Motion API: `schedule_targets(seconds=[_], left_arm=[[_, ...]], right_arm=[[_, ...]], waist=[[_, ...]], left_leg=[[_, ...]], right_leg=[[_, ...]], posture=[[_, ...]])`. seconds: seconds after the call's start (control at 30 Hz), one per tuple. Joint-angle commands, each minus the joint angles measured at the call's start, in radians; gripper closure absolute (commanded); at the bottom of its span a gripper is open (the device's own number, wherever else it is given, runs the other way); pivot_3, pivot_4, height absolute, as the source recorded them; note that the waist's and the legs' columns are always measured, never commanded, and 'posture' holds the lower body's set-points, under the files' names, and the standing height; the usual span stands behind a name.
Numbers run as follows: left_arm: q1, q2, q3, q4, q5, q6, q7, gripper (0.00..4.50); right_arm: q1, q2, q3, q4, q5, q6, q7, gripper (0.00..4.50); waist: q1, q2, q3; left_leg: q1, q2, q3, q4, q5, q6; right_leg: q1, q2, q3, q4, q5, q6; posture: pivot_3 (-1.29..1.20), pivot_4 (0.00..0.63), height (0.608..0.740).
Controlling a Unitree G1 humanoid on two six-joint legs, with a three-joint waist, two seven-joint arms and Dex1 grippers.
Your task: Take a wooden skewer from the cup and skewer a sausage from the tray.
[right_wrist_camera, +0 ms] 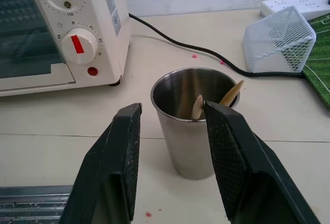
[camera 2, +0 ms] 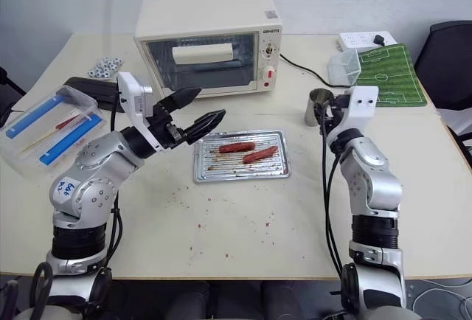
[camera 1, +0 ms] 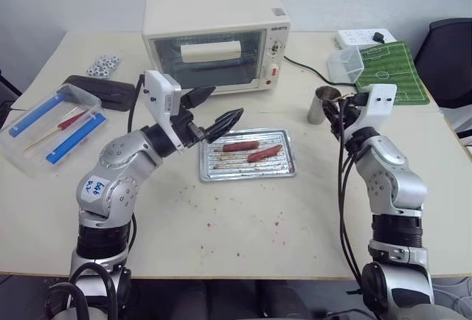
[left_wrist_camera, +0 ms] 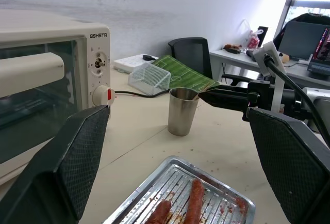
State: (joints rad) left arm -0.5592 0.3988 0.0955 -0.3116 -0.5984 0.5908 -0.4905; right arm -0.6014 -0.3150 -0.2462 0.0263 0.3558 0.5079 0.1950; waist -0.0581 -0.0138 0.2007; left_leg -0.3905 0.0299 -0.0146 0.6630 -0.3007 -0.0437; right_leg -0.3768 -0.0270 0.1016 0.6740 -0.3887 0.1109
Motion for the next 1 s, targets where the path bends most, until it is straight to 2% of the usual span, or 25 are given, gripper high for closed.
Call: schedule_targets(seconds=[0.03, 0.57, 0.83, 0.93, 1.0], left_arm=[[-0.014, 0.0, 0.005, -0.028, 0.003, -0.024, -0.006, 0.0], [-0.015, -0.002, 0.003, -0.032, 0.002, -0.021, -0.004, 0.0], [-0.013, -0.003, 0.004, -0.031, 0.003, -0.022, -0.003, 0.0], [-0.014, -0.005, 0.003, -0.03, 0.003, -0.023, -0.003, 0.0], [-0.016, -0.007, 0.005, -0.028, 0.002, -0.023, -0.002, 0.0]], right_arm=[[-0.009, -0.007, -0.014, -0.023, 0.005, -0.018, 0.003, 2.52], [-0.058, -0.031, -0.018, 0.088, -0.011, -0.093, 0.024, 2.52], [-0.06, -0.026, -0.013, 0.074, -0.002, -0.094, 0.027, 2.52], [-0.059, -0.024, -0.011, 0.079, -0.001, -0.097, 0.032, 3.16], [-0.061, -0.023, -0.01, 0.082, -0.003, -0.098, 0.033, 3.77]], waist=[[0.001, 0.0, 0.0], [-0.001, 0.0, 0.0], [0.0, 0.0, 0.0], [-0.001, 0.0, 0.0], [-0.001, 0.0, 0.0]], left_leg=[[0.0, 0.0, 0.0, 0.0, 0.0, 0.0], [0.0, 0.0, 0.0, 0.0, 0.0, 0.0], [0.0, 0.0, 0.0, 0.0, 0.0, 0.0], [0.0, 0.0, 0.0, 0.0, 0.0, 0.0], [0.0, 0.0, 0.0, 0.0, 0.0, 0.0]], right_leg=[[0.0, 0.0, 0.0, 0.0, 0.0, 0.0], [0.0, 0.0, 0.0, 0.0, 0.0, 0.0], [0.0, 0.0, 0.0, 0.0, 0.0, 0.0], [0.0, 0.0, 0.0, 0.0, 0.0, 0.0], [0.0, 0.0, 0.0, 0.0, 0.0, 0.0]], posture=[[0.0, 0.15, 0.74], [0.0, 0.15, 0.74], [0.0, 0.15, 0.74], [0.0, 0.15, 0.74], [0.0, 0.15, 0.74]])
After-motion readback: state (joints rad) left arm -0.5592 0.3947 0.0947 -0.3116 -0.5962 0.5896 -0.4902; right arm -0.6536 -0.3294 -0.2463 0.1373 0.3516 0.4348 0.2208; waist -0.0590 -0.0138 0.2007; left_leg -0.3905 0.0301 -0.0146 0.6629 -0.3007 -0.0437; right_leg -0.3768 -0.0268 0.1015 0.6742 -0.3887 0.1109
